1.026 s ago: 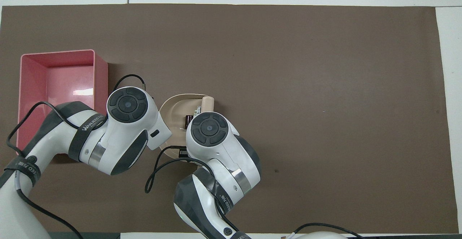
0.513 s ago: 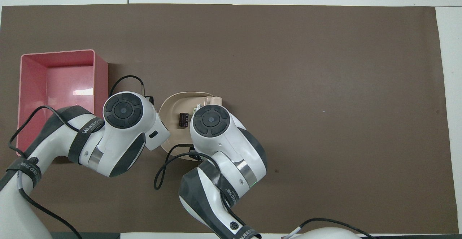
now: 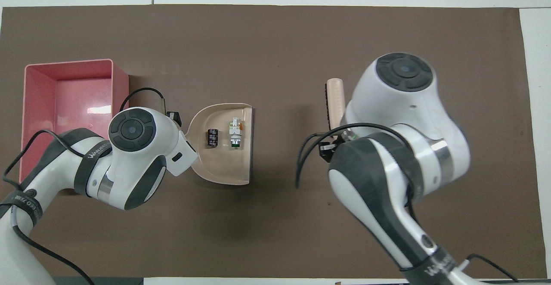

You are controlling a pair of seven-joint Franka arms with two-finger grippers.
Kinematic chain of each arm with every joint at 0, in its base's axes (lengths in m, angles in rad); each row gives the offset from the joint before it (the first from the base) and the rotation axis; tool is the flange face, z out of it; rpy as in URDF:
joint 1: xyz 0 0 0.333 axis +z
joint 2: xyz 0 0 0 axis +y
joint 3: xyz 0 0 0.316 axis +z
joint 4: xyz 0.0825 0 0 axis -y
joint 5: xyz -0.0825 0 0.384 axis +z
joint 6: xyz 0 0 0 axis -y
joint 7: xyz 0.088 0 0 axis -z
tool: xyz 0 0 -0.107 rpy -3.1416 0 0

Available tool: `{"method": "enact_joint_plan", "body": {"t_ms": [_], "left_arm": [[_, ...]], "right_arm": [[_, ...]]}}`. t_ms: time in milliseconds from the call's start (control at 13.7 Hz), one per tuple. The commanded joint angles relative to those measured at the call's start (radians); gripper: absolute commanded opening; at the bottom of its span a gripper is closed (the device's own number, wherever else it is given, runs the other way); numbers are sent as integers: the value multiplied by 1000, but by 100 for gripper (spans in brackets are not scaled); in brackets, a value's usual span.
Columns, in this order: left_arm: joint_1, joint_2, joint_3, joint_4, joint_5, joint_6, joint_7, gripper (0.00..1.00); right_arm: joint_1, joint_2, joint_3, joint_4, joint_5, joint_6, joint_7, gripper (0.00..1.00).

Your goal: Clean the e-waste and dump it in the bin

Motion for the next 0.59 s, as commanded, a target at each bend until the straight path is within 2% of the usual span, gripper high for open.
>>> {"method": "enact_joint_plan", "body": {"t_ms": [0, 220, 366, 513], "left_arm": [[13, -54, 10, 39, -77, -72, 87, 0], [55, -83, 14, 119, -129, -200, 184, 0], [137, -97, 16, 179, -146, -286, 280, 0], [206, -112, 18, 208, -161, -326, 346, 0]], "right_arm": [[-128, -45, 16, -95, -39, 7, -129, 0], [-288, -68, 16, -171, -72, 54, -295, 0], [-384, -88, 16, -227, -73, 88, -392, 0], [-425, -102, 16, -276, -96, 144, -421, 0]]}}
